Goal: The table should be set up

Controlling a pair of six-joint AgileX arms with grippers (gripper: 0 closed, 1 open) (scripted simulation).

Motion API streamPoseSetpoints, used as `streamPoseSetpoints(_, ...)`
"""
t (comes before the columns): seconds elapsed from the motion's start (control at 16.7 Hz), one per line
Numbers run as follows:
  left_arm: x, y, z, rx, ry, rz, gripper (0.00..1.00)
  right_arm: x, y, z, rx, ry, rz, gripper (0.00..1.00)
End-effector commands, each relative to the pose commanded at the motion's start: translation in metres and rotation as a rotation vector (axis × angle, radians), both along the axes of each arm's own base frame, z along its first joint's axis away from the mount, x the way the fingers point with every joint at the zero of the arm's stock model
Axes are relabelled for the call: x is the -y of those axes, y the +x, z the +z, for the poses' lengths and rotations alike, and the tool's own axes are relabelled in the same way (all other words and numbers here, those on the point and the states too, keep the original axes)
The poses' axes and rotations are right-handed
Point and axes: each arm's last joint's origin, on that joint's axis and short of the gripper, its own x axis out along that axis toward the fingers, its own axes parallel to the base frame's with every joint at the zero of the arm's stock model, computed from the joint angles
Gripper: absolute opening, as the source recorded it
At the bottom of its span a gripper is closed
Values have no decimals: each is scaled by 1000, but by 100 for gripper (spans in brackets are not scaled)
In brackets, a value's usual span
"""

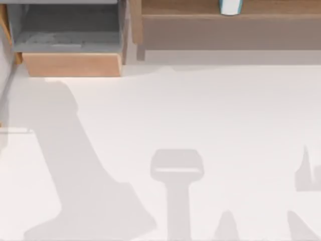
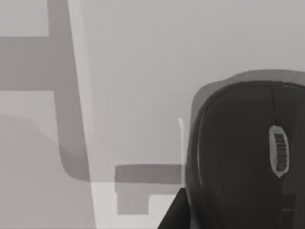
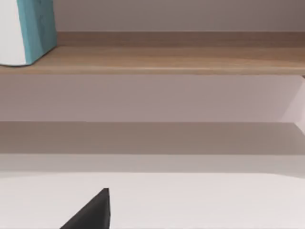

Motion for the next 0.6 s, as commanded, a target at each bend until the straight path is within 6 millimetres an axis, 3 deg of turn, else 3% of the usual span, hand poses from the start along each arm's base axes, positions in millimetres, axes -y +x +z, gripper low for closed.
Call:
streamPoseSetpoints(0.3,-1,-14,38,37,0,17,0,0,0,0,0,0,0,100)
streamPoseSetpoints(0.6,5,-39,102,167,38,18,0,0,0,0,0,0,0,100)
